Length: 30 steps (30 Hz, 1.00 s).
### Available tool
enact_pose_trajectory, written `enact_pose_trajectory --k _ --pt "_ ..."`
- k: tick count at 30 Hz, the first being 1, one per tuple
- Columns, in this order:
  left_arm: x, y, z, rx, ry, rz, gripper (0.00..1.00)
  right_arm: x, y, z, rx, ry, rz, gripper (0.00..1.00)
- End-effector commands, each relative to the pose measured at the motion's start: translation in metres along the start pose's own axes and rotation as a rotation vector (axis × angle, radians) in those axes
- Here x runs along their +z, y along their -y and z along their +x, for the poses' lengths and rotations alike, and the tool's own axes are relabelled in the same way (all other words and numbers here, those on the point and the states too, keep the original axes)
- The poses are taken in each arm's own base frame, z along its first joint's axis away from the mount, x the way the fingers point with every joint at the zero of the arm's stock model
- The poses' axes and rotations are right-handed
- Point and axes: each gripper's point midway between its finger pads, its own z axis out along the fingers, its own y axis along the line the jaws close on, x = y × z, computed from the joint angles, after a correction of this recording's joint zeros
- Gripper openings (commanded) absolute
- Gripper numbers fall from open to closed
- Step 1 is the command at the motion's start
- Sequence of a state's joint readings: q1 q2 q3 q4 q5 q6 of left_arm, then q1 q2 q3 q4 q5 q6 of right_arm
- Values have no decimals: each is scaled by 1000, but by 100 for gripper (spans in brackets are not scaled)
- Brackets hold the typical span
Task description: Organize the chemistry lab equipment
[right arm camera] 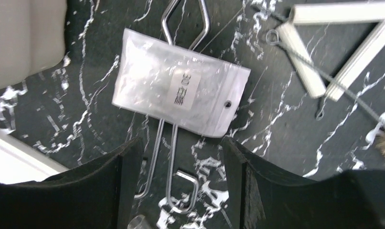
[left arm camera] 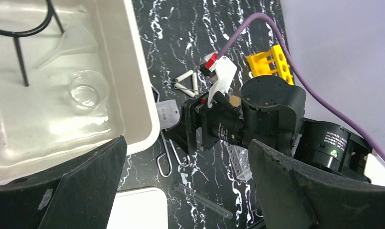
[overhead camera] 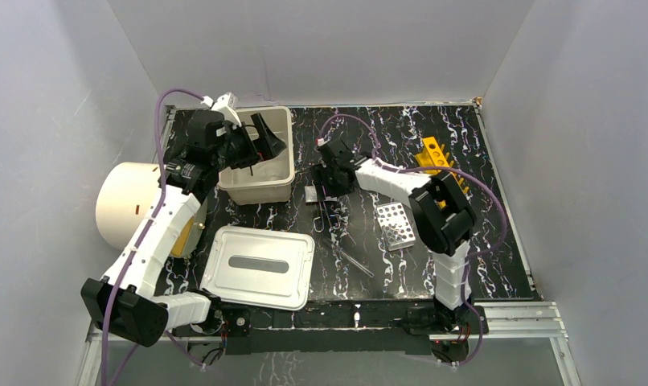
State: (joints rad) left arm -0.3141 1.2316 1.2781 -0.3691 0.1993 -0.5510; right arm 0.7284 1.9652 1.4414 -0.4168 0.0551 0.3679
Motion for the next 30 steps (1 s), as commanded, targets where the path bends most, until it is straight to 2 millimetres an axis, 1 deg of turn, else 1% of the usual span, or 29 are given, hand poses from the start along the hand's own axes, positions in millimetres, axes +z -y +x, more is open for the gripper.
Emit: enact_pose_trajectory --k 1,3,6,8,11,13,15,18,21,23,26,30 --pt "-24 0 -18 -4 70 -57 98 10 5 -30 -145 69 30 71" --pt "-26 -1 -18 -5 70 -64 98 17 4 -32 -177 54 21 71" --pt "-29 -2 -18 -2 69 -71 98 28 2 -33 -180 24 23 71" --pt "-31 -2 -18 3 68 -74 98 33 2 -35 -172 18 31 71" --pt "-33 -2 -18 9 70 -79 98 39 3 -31 -159 1 35 70" --pt "-33 -3 -18 9 69 -83 98 42 6 -25 -151 -16 43 68" --pt "-32 -3 -17 7 68 -82 98 45 9 -18 -140 -29 51 62" --pt "-31 -3 -16 0 61 -77 98 45 13 -13 -129 -24 58 49" --pt "-30 -3 -13 -6 52 -74 98 39 14 -12 -117 -5 64 38" --pt "-29 -2 -13 -8 51 -70 98 32 12 -16 -107 25 55 35" --pt "-28 2 -12 -5 42 -47 98 23 9 -19 -96 51 38 35" --pt "-25 4 -10 -15 33 -30 98 15 3 -19 -71 63 -14 35"
